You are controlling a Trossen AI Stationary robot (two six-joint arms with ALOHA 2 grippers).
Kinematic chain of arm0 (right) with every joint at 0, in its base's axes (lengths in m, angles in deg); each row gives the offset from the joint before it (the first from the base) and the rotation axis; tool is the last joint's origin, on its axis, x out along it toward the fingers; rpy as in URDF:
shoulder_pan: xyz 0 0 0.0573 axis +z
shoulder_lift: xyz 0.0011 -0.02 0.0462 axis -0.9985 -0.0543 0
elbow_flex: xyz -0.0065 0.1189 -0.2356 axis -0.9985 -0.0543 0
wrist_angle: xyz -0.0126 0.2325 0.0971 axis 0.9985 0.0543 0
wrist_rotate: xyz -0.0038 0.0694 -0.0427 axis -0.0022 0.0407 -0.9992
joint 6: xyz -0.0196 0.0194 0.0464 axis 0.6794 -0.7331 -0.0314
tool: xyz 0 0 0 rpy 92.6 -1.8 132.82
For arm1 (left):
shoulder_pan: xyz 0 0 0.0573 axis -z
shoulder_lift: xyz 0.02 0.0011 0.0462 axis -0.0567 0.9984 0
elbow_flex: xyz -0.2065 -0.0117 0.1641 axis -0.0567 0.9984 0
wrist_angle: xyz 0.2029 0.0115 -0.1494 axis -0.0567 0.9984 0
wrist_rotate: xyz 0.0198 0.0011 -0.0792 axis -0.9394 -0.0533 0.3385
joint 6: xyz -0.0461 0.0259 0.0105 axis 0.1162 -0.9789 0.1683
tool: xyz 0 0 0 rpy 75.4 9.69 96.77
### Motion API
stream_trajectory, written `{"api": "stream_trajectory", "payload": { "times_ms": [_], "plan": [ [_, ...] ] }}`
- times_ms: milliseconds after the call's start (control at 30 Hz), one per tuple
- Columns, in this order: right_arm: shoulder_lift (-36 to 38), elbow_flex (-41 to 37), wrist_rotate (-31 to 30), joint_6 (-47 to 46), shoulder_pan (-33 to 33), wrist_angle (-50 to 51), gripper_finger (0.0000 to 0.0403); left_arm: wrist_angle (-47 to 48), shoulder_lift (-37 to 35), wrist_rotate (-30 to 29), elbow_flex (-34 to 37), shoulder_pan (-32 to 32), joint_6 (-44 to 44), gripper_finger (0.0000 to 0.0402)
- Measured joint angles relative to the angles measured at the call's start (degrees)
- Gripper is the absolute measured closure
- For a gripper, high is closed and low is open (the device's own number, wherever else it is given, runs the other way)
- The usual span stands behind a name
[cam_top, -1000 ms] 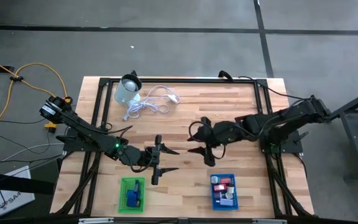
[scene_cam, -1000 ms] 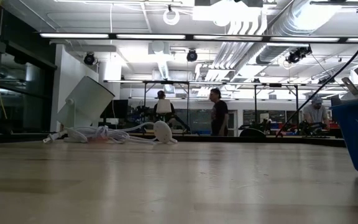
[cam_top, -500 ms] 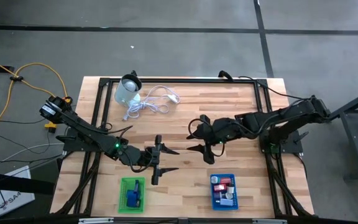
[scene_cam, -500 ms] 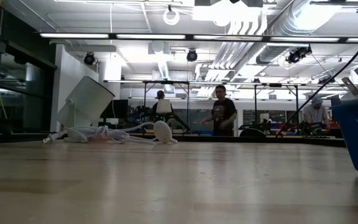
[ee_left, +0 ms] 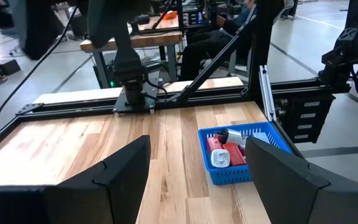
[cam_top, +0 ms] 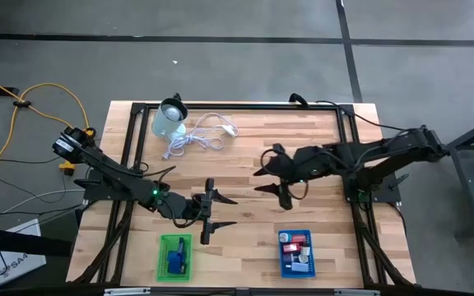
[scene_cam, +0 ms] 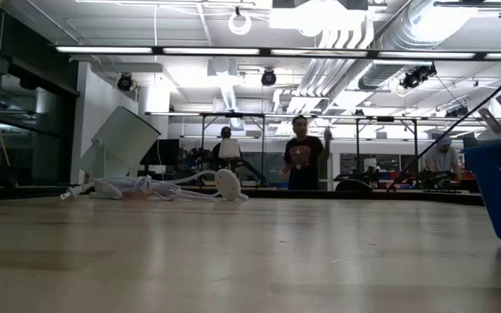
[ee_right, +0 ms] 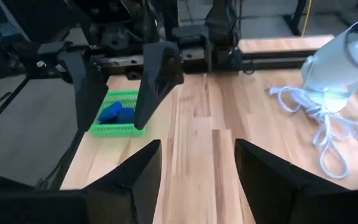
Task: Pick & Place Office items
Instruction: Return to Home Position
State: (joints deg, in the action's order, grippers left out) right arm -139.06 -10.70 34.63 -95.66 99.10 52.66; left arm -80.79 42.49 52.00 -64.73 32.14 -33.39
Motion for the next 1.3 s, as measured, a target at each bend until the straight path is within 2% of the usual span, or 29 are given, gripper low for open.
{"api": "stream_trajectory", "payload": {
  "times_ms": [333,733,1033,1300],
  "plan": [
    [18.41,-18.48,-1.05,-1.70,-0.19,-6.34,0.0213,-1.74,0.00,-0.11,-0.02,0.01,0.00,0.0146],
    [41.11,-35.52,-0.82,-3.02,-0.22,-5.92,0.0213,-2.12,0.00,-0.15,-0.02,0.01,0.00,0.0146],
    [57.73,-43.21,-0.60,-4.15,-0.22,-3.18,0.0213,-2.34,0.00,-0.16,-0.02,0.01,0.00,0.0146],
    [70.08,-45.37,-0.46,-5.67,-0.22,5.13,0.0213,-2.34,0.00,-0.19,-0.02,0.01,0.00,0.0146]
  ]
}}
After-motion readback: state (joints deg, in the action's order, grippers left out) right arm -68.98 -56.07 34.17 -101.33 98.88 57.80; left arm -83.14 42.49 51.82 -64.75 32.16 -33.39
